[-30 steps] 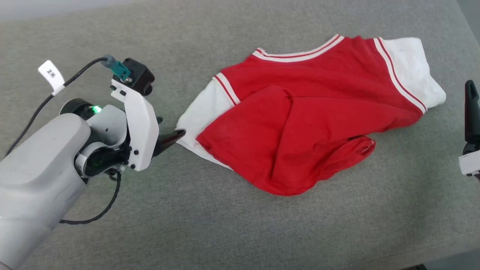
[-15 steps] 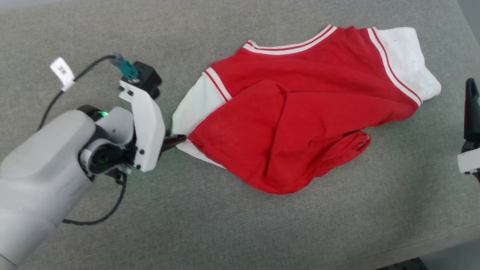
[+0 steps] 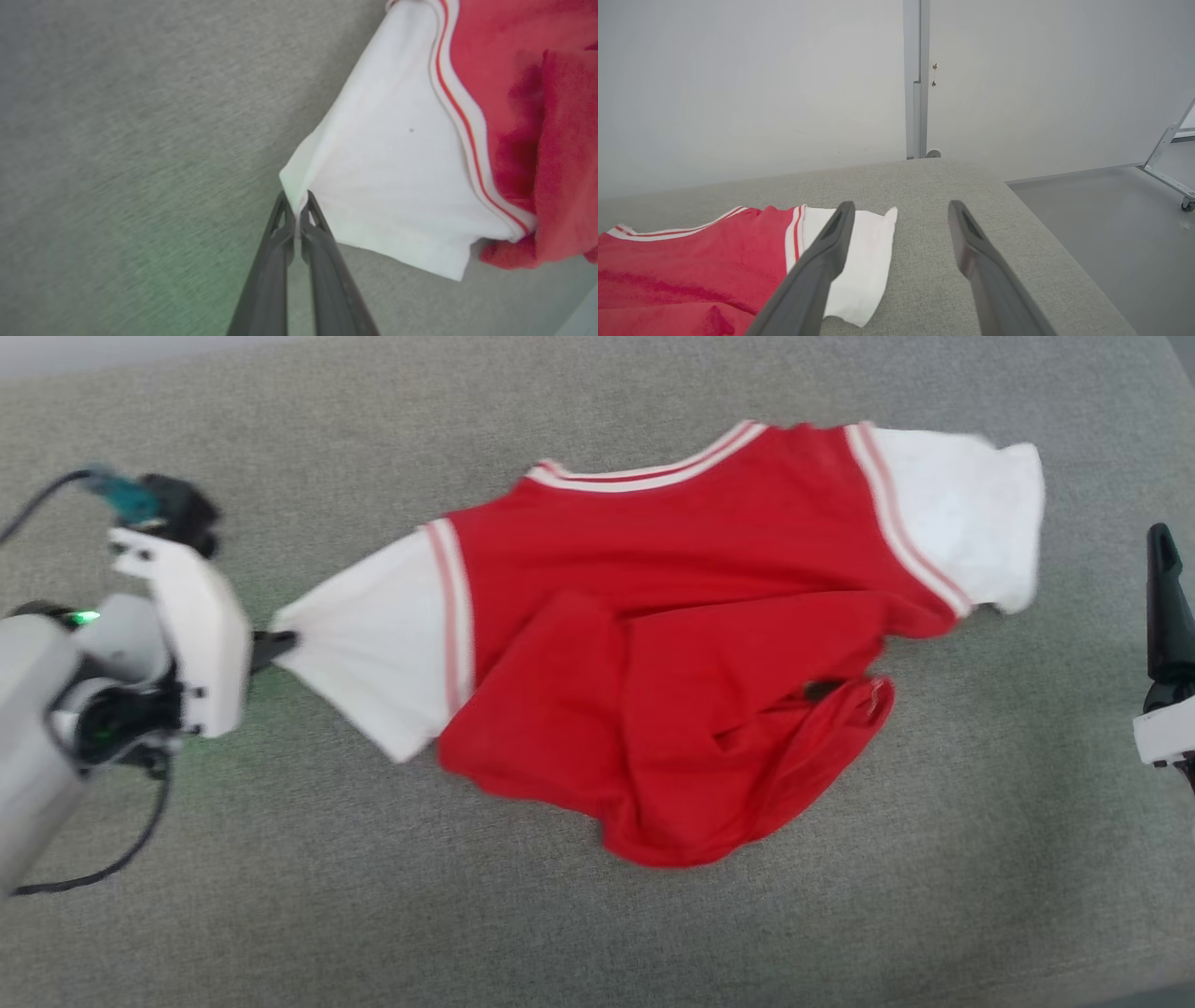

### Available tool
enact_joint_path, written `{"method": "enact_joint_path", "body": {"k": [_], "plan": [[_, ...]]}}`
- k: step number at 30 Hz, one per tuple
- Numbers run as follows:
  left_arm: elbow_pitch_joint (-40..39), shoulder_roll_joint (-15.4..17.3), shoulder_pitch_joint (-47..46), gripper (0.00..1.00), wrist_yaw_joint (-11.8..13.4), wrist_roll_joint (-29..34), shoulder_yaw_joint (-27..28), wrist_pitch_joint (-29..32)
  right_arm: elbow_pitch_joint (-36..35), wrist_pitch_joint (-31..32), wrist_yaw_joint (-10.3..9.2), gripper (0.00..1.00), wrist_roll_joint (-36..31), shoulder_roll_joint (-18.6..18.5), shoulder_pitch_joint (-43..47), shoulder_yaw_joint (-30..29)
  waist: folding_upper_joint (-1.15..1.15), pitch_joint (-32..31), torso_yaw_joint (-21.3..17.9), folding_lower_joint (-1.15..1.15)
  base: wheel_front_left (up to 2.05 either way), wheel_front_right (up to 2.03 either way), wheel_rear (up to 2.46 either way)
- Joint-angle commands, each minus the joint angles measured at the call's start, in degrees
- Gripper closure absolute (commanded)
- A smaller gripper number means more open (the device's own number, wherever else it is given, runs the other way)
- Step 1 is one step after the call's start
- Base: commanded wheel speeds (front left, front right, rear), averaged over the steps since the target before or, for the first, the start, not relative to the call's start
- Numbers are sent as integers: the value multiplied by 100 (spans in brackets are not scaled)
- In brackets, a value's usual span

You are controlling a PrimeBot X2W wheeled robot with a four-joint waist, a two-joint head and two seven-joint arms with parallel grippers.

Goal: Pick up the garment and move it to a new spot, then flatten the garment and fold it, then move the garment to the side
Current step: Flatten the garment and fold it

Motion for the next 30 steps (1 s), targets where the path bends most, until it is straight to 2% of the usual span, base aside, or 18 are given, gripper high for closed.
{"method": "enact_joint_path", "body": {"k": [1,7,16,17,18,19,20,21,26,27,30], "plan": [[69,104,116,100,16,-99,28,-55,-26,25,-14,0,-50,6,65,10,0,-30,29,0,0,0,0],[328,451,191,100,16,24,-45,-196,-91,113,-13,0,-47,-16,118,14,0,-89,85,0,0,0,0],[457,297,277,100,16,-66,0,-581,-155,245,-13,0,-54,-49,205,-3,0,-209,163,0,0,0,0],[462,265,277,87,16,-43,-2,-661,-163,270,-13,0,-59,-57,206,3,0,-229,182,0,0,0,0],[487,227,296,62,16,-65,23,-747,-171,292,-13,0,-56,-60,212,17,0,-251,204,0,0,0,0],[495,205,320,53,16,-42,13,-827,-171,328,-13,0,-42,-65,217,44,0,-277,227,0,0,0,0],[497,180,342,33,16,26,-6,-948,-176,358,-13,0,-21,-68,225,62,0,-312,263,0,0,0,0],[531,150,360,0,19,20,43,-1120,-189,391,-13,0,-5,-73,234,95,0,-344,307,0,0,0,0],[609,5,551,0,106,259,143,-2134,-227,607,-13,0,-19,-131,216,293,0,-508,583,0,0,0,0],[615,-46,684,0,111,419,148,-2597,-210,723,-13,0,-21,-155,160,431,0,-569,722,0,0,0,0],[594,-232,985,0,181,281,297,-3283,-103,975,-13,0,113,-184,59,728,0,-653,940,0,0,0,0]]}}
